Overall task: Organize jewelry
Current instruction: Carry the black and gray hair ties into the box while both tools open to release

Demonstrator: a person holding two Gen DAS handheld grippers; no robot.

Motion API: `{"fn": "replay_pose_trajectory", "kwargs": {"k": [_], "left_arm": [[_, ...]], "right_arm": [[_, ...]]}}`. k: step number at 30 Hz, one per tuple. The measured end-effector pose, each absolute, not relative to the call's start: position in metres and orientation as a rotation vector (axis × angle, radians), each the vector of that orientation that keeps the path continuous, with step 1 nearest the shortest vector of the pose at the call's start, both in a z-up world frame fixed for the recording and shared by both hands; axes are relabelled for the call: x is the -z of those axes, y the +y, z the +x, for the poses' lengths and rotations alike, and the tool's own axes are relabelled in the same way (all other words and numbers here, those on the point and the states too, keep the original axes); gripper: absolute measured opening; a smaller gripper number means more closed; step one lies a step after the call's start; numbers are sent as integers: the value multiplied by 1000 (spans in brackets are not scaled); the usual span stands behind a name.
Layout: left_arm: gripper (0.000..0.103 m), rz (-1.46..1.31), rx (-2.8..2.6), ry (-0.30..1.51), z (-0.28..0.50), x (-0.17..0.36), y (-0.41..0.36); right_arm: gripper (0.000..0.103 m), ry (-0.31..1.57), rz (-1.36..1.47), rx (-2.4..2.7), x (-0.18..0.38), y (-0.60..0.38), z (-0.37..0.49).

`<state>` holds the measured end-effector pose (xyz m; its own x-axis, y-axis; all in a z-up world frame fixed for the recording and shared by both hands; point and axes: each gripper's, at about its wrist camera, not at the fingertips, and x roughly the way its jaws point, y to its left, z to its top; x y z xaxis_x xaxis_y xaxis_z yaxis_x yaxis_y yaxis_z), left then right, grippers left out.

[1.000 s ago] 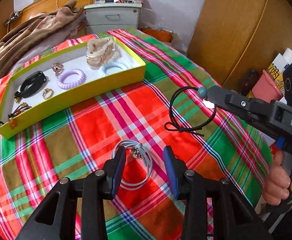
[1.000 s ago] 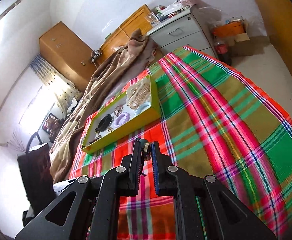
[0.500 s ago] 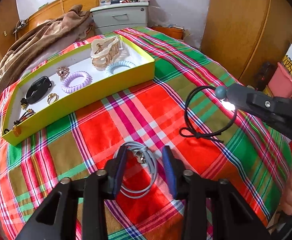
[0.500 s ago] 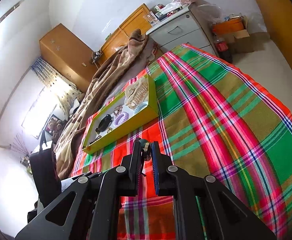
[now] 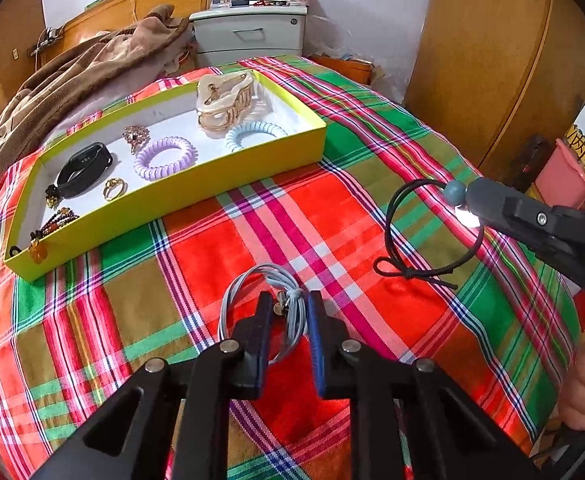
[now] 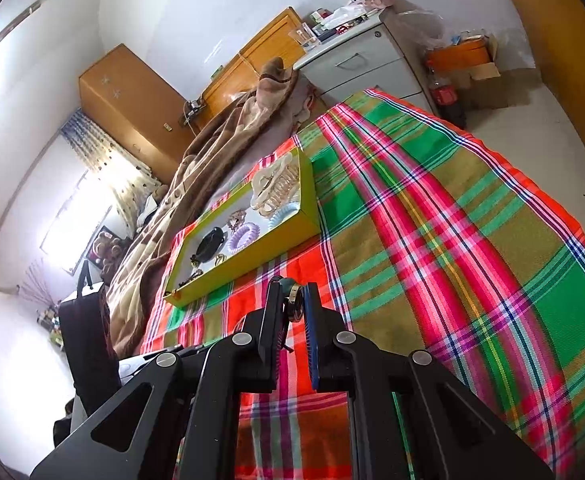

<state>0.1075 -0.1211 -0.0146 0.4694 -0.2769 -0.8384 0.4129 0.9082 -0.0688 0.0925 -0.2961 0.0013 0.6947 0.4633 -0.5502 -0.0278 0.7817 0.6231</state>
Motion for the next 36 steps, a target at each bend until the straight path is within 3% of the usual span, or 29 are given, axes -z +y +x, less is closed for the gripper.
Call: {"fn": "replay_pose_trajectory", "kwargs": {"k": [18,26,36], "left_arm": [[18,67,390,895,115,-26,-79],[18,24,318,841,147,-47,-38],[18,-16,272,859,193,-38,-7]], "right_arm": [[11,731,540,-324,-34,-272,111],[11,733,471,-374,-50,-241,159],[11,816,432,-390,-28,-208,223]]}}
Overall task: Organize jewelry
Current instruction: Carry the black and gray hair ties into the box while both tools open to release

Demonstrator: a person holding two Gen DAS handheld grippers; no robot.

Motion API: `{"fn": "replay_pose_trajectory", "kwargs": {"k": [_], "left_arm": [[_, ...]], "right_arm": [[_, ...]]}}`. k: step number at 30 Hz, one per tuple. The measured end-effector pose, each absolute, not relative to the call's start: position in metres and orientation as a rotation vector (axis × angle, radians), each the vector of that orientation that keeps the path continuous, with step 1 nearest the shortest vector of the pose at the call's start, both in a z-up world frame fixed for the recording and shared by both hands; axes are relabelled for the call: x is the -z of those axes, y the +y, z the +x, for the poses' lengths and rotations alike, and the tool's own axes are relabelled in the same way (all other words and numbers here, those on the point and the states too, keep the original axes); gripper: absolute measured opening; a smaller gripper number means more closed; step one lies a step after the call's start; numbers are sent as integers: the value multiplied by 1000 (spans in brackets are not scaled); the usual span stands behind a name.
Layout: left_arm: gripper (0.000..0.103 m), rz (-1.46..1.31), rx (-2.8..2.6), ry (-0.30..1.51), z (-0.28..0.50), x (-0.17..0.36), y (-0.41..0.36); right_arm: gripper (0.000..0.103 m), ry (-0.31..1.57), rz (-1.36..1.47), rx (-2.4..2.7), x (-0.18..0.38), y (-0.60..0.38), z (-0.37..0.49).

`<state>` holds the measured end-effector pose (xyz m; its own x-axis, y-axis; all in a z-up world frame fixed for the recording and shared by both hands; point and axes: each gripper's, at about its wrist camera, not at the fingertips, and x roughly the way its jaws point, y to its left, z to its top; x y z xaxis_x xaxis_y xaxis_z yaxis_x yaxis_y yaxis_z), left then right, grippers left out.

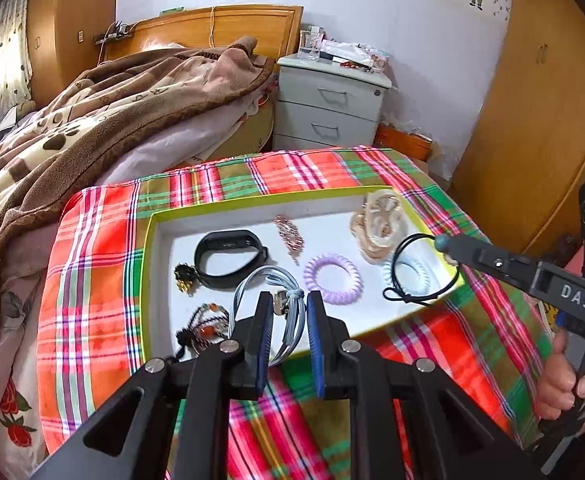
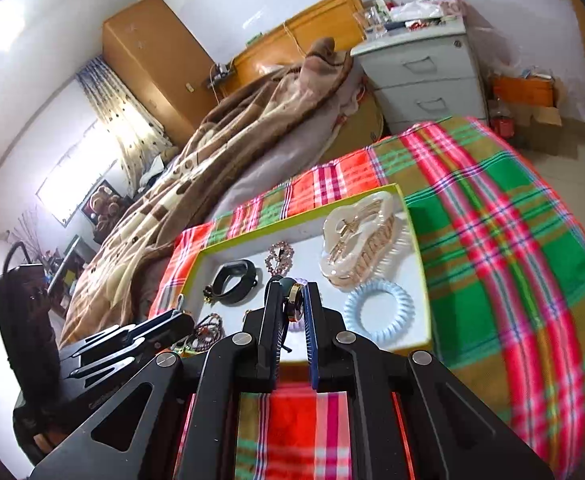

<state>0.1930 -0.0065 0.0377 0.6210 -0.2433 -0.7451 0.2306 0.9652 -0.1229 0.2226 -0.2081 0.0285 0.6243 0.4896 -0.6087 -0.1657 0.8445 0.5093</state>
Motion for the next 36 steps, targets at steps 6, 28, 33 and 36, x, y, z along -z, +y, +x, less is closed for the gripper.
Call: {"fn": "replay_pose_trajectory", "kwargs": {"k": [6,28,33,36], "left_arm": [[18,-31,250,891,212,-22,0],[21,-17,244,977,227,11,-17],[28,-13,236,980,224,11,-19],[31,-17,229,975,222,8,-18]], "right_arm": [[11,874,416,-390,-9,-195,246],[11,919,138,-261,9,-179,255],[15,910,131,-255,6,-181,253],[17,898,140,-254,3,-182,250]]}}
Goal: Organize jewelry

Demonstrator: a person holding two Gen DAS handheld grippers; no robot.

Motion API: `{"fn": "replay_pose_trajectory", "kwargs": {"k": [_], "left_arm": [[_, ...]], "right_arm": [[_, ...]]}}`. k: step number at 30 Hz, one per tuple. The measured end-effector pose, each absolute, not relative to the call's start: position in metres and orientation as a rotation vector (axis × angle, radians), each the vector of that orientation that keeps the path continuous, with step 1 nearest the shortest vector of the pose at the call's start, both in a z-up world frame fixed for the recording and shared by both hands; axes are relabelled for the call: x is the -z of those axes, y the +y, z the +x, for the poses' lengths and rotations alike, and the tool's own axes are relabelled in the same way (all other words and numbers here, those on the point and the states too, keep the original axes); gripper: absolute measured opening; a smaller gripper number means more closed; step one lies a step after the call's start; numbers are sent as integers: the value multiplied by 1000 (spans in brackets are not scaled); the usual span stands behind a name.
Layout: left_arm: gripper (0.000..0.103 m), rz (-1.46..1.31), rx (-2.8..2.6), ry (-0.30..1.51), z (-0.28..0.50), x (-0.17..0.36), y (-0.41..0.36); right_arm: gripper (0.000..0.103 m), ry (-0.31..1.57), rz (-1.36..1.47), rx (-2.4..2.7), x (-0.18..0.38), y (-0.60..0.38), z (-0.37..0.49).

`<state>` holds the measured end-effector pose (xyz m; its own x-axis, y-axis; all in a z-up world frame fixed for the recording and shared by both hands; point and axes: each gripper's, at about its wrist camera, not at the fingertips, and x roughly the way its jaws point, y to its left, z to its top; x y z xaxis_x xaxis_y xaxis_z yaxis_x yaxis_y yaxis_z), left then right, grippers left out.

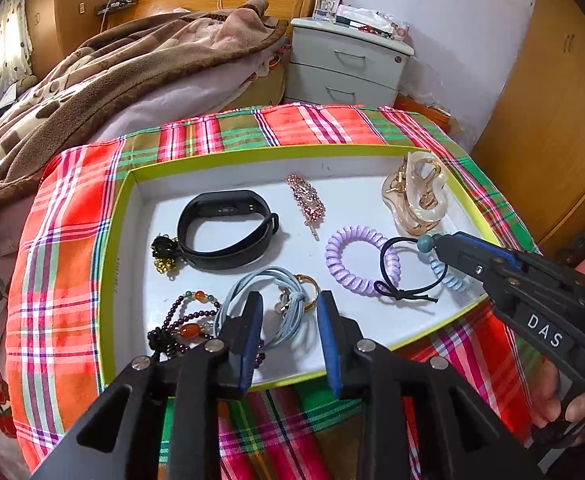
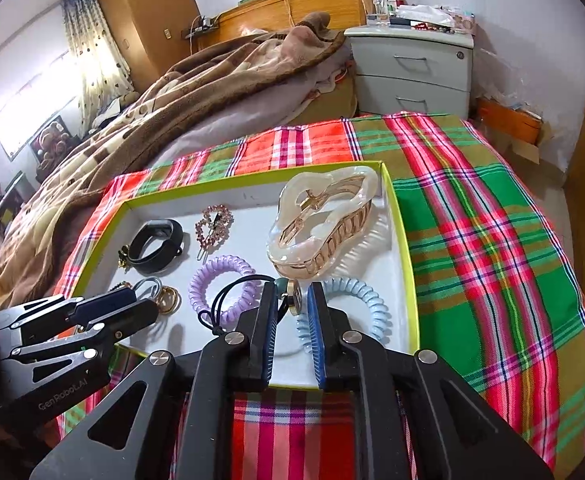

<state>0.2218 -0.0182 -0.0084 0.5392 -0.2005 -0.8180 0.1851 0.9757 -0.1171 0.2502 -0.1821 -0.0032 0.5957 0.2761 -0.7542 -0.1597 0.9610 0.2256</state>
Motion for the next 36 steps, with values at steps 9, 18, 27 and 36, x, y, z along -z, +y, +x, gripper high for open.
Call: {"fn": "replay_pose_trajectory", "kwargs": {"k": [9,18,27,36], "left_arm": [[40,-21,193,928,205,-8,-15],[43,-23,81,865,174,-21,-5],[43,-12,-1,829,158,-21,-3],[43,-21,-30,813,152,-23,-3]], "right_arm": [[29,839,119,-236,-11,-180,233],[30,766,20,-182,-22,-164,204],[30,737,15,-166,-26,-157,190],[30,732,21,-159,-24,-156,186]]}}
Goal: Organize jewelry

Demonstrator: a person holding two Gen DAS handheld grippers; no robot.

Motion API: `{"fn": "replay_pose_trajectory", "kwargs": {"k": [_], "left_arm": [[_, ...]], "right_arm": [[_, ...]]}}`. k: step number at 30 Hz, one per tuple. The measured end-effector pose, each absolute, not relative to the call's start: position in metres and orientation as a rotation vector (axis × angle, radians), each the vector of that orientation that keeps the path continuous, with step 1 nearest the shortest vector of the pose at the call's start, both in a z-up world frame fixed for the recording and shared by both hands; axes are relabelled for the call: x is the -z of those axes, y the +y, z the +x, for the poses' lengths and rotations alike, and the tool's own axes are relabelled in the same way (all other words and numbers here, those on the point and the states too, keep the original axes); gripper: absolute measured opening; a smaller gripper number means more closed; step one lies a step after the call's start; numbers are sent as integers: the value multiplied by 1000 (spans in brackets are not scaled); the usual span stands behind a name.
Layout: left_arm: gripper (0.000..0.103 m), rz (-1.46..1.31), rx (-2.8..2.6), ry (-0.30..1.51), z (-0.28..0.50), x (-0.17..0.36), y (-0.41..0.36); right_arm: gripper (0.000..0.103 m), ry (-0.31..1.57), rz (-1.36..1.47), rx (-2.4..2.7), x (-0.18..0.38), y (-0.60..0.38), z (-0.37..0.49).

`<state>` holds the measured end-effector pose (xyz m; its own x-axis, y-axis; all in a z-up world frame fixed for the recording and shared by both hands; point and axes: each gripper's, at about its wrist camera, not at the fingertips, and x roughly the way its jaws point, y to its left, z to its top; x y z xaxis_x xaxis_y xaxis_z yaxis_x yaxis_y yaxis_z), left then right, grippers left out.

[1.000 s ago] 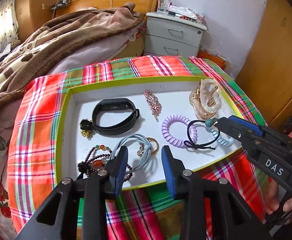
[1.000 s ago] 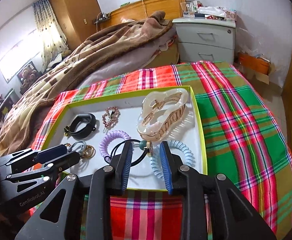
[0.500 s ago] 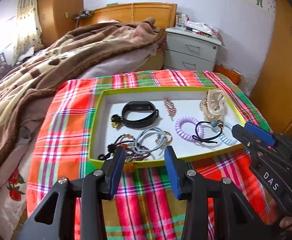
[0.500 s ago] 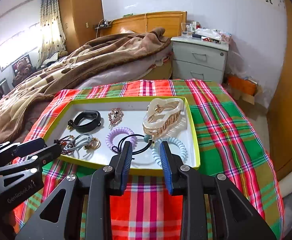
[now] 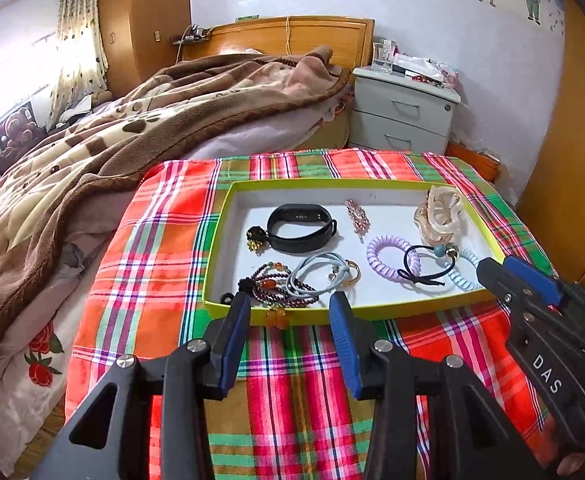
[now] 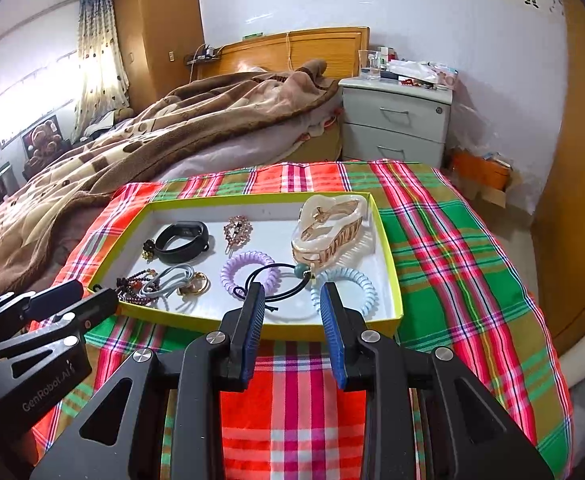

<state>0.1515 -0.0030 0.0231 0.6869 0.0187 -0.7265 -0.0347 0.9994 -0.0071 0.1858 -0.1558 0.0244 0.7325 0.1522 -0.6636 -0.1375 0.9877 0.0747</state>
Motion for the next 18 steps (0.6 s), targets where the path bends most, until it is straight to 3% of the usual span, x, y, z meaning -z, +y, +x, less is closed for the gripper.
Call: {"fn": "replay_pose_trajectory", "kwargs": {"k": [18], "left_arm": [[43,-31,-27,827,147,-21,-3]], "right_arm": [[30,725,23,-162,-24,-156,182]]}}
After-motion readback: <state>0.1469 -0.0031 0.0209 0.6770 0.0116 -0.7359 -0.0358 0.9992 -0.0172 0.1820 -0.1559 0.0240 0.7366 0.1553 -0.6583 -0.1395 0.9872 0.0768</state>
